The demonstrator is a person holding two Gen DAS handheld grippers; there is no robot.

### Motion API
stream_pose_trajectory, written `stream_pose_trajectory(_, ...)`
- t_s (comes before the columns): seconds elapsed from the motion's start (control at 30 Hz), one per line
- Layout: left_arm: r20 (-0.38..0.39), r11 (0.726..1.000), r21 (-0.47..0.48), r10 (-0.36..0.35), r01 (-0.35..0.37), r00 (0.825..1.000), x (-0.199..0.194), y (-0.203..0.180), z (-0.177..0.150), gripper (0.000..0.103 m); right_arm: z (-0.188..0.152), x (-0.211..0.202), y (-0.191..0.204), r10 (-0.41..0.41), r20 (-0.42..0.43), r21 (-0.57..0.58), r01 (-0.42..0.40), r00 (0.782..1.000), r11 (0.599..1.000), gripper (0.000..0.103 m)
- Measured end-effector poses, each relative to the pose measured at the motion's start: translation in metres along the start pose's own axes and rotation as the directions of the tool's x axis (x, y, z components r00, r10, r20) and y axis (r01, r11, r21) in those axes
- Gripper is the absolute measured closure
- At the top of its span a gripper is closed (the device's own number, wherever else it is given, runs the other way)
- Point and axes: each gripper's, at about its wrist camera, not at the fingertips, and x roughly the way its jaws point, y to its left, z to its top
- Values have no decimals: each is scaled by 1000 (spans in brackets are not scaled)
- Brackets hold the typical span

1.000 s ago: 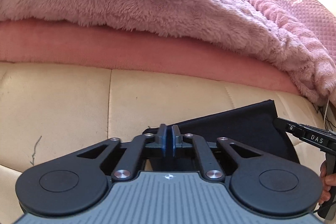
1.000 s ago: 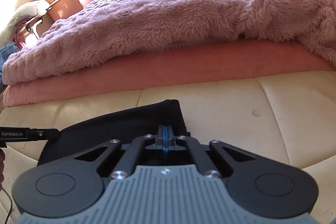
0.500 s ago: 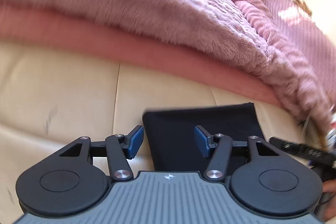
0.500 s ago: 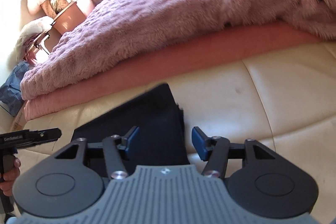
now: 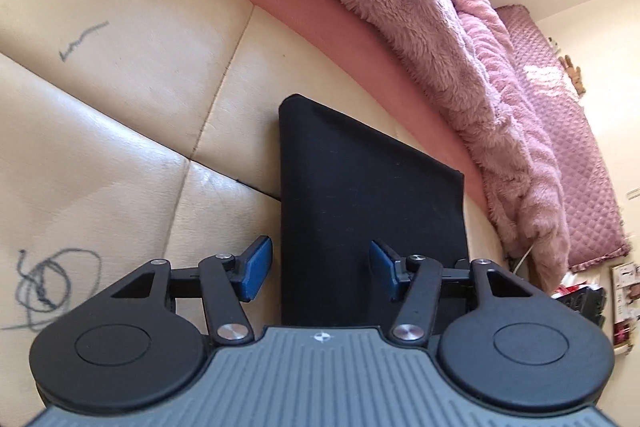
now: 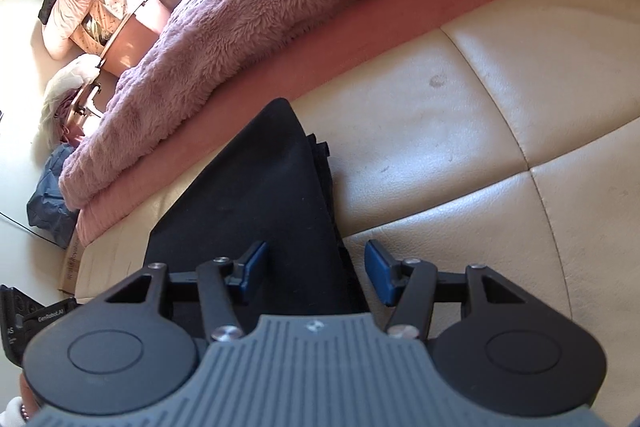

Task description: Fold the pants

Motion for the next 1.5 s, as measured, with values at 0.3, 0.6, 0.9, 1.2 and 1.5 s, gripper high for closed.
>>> stream_pose_trajectory(0.3, -9, 998, -41, -41, 40, 999, 5, 12, 0, 54, 3, 1, -13, 67, -14, 53, -66, 998, 996, 62)
stream_pose_trajectory(0.6, -22, 987, -137, -87, 83, 996, 12, 23, 3, 63, 13, 11, -35, 204, -86, 186, -186, 975, 965, 65)
stream_pose_trajectory(0.9, -21, 994, -108, -33, 30, 999, 9, 11, 5, 83, 7, 10, -37, 222, -54, 237, -204, 973, 950, 86)
stream_pose_trajectory(1.2, -28, 999, 1, 38, -38, 999, -18, -8, 12, 85, 0, -10, -9, 202, -51, 199, -188, 978, 962, 89)
stream_pose_trajectory(1.5, -15, 996, 57, 76, -75, 997, -77, 12, 32, 85, -32, -9, 50, 256, -48, 195, -243, 965, 950, 89)
